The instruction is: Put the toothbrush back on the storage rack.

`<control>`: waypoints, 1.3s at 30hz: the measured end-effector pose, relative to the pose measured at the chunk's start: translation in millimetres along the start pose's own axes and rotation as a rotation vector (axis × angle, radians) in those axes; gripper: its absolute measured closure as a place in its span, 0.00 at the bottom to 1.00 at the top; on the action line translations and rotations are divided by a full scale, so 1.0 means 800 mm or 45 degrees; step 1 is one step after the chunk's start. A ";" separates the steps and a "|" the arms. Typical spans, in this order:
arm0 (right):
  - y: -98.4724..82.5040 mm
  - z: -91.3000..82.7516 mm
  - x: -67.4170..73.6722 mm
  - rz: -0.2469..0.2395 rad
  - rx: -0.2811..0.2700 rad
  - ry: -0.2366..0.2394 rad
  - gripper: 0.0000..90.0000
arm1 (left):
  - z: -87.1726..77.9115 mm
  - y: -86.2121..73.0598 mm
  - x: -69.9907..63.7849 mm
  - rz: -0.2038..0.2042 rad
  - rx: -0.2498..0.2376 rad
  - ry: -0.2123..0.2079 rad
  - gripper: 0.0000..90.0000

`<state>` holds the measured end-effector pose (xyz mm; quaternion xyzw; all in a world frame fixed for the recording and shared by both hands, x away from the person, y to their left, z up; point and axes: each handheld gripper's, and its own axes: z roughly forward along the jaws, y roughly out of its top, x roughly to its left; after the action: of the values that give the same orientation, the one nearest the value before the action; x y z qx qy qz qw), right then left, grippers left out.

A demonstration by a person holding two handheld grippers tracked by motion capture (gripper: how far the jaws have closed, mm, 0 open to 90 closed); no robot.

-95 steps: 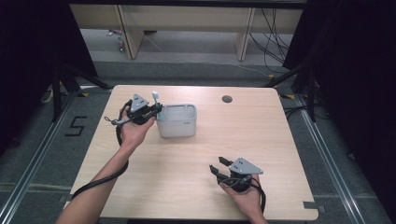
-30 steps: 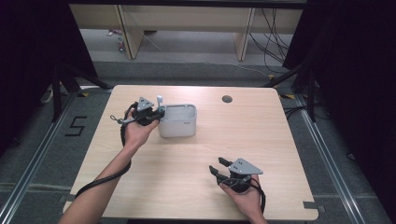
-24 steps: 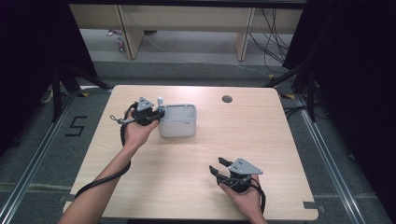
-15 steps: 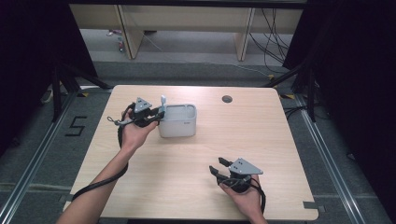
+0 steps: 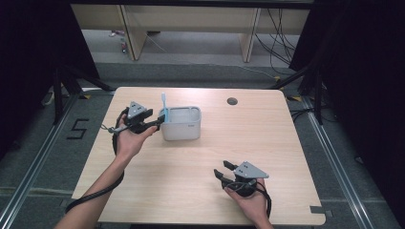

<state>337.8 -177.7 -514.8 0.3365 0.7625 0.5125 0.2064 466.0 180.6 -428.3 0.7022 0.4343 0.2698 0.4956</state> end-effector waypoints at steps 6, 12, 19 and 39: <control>0.000 0.002 -0.002 -0.017 -0.033 0.004 0.55 | -0.013 -0.006 -0.006 -0.009 0.009 -0.033 0.46; 0.000 -0.001 0.000 -0.005 -0.014 -0.020 0.55 | -0.025 -0.016 -0.011 -0.005 0.008 -0.040 0.45; 0.000 -0.002 0.001 0.006 -0.006 -0.018 0.55 | -0.043 -0.023 -0.014 0.000 -0.013 -0.037 0.45; 0.000 0.000 0.000 -0.003 -0.029 0.003 0.54 | -0.078 -0.068 -0.026 0.023 -0.014 -0.087 0.41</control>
<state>337.9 -178.0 -514.9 0.3326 0.7573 0.5213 0.2099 387.0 198.4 -455.1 0.7119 0.4094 0.2526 0.5116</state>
